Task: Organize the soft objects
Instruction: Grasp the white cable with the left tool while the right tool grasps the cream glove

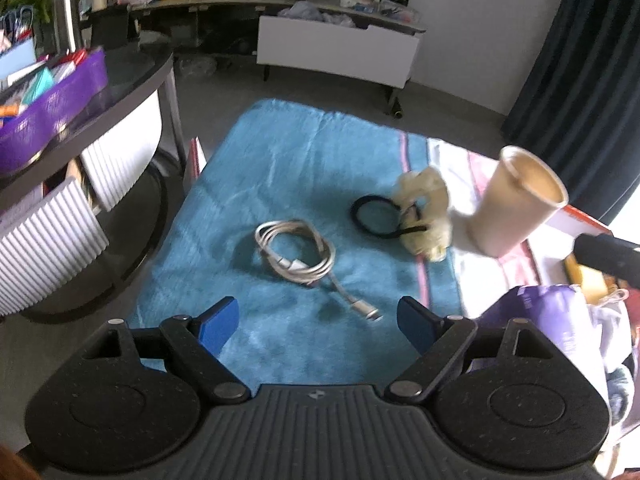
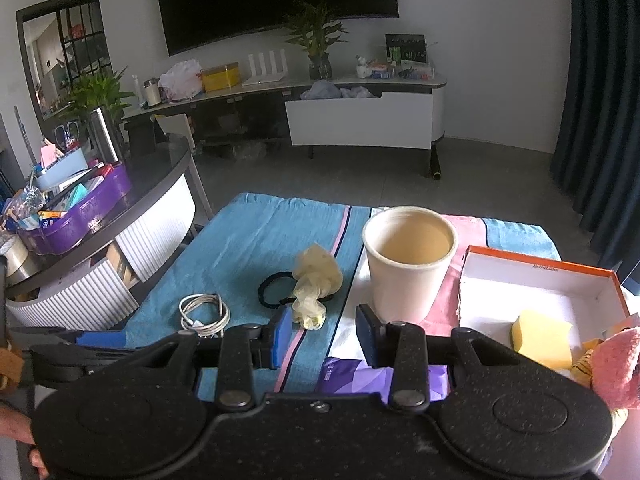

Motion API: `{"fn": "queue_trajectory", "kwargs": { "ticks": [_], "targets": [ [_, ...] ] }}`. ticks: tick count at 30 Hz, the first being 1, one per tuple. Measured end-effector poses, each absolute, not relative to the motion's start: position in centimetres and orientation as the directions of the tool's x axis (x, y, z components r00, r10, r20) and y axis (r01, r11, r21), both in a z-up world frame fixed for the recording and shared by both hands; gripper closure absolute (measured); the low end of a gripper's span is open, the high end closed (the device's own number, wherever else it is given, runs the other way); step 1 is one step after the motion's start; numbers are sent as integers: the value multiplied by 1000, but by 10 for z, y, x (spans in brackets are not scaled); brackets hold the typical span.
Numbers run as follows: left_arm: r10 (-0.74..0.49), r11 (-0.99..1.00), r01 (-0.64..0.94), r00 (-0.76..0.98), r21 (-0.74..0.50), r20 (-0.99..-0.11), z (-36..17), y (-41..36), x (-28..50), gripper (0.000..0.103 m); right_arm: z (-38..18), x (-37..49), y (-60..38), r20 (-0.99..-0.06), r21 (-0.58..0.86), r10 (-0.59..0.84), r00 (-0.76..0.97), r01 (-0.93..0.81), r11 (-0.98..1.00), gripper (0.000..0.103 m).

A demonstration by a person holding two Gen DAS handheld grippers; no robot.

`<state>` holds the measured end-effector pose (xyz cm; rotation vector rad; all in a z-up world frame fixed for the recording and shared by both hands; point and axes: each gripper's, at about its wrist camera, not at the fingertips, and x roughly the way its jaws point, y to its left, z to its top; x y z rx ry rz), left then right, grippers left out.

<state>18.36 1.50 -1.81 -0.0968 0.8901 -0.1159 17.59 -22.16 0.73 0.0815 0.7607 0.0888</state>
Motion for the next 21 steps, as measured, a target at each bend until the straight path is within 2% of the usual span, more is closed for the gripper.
{"fn": "queue_trajectory", "kwargs": {
  "ticks": [14, 17, 20, 21],
  "targets": [
    [-114, 993, 40, 619, -114, -777, -63, 32, 227, 8, -10, 197, -214, -713, 95, 112, 692, -63, 994, 57],
    [-117, 993, 53, 622, -108, -774, -70, 29, 239, 8, -15, 204, -212, -722, 87, 105, 684, -61, 994, 53],
    [-107, 994, 65, 619, -85, -778, -80, 24, 251, 11, -19, 212, -210, -731, 86, 105, 674, -61, 994, 52],
    [-104, 995, 64, 621, -82, -777, -84, 24, 254, 15, -20, 215, -208, -735, 87, 107, 670, -63, 994, 51]
  ]
}}
